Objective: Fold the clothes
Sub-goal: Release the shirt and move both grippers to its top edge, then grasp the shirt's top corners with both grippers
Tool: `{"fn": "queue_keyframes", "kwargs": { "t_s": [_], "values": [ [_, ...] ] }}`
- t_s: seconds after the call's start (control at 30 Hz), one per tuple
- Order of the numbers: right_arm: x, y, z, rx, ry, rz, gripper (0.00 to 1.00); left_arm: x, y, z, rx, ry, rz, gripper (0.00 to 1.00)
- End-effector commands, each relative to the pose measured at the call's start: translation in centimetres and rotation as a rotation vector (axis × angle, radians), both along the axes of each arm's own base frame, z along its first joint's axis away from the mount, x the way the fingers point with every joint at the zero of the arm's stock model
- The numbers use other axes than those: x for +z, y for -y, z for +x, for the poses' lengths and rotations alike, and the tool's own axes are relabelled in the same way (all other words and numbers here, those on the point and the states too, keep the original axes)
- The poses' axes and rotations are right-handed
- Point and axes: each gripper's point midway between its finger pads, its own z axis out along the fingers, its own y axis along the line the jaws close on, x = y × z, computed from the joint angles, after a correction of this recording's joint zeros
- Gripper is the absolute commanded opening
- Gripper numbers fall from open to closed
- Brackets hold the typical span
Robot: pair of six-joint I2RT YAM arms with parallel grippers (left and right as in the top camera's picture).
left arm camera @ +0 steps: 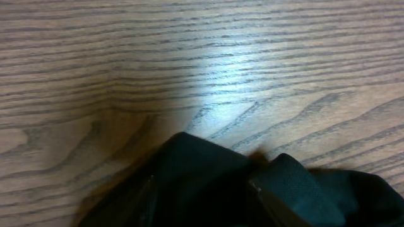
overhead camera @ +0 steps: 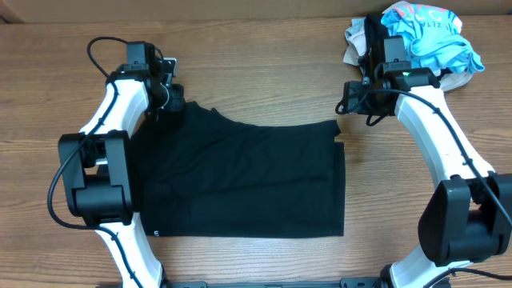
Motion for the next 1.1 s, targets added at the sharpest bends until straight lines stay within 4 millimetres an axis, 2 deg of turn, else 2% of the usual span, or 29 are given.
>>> {"fn": "queue_keyframes", "kwargs": {
  "t_s": [0.0,0.07,0.13,0.2,0.27,0.4,0.5,0.6,0.7,0.83,0.93,1.07],
  "values": [
    [1.0,-0.3,0.6,-0.001,0.031,0.010,0.59,0.1,-0.2,0.5,-0.011,0.010,0.035,0.48],
    [1.0,-0.3,0.6,-0.001,0.031,0.010,0.59,0.0,-0.2,0.5,-0.012,0.009,0.037,0.45],
    [1.0,-0.3,0.6,0.000,0.031,0.011,0.59,-0.1,-0.3,0.5,-0.009,0.007,0.044,0.38],
    [0.9,-0.4,0.5,0.001,0.031,0.014,0.59,-0.5,-0.5,0.4,-0.005,-0.001,0.054,0.17],
    [0.9,-0.4,0.5,0.001,0.031,0.014,0.58,-1.0,-0.5,0.2,0.002,-0.016,0.051,0.04],
    [0.9,-0.4,0.5,-0.020,0.026,0.023,0.56,-1.3,-0.4,-0.7,0.037,-0.061,0.037,0.04],
    [0.8,-0.4,0.4,-0.019,0.024,0.026,0.56,0.0,-0.7,-0.5,0.045,-0.064,0.042,0.04],
    [0.5,-0.4,0.3,-0.018,0.018,0.025,0.55,2.9,-1.1,0.3,0.090,-0.053,0.027,0.04],
    [0.1,-0.4,0.1,-0.018,0.011,0.024,0.55,6.6,-1.3,1.3,0.130,-0.030,0.013,0.04],
    [-0.4,-0.4,0.0,-0.019,0.008,0.023,0.55,10.0,-0.9,1.5,0.125,-0.022,0.005,0.04],
    [-0.8,-0.4,-0.2,-0.018,0.005,0.024,0.55,10.6,-0.7,0.3,0.121,-0.067,0.006,0.04],
    [-1.8,-0.4,-0.3,-0.019,0.003,0.028,0.54,10.0,-0.6,-2.0,0.120,-0.164,0.009,0.04]
  ]
}}
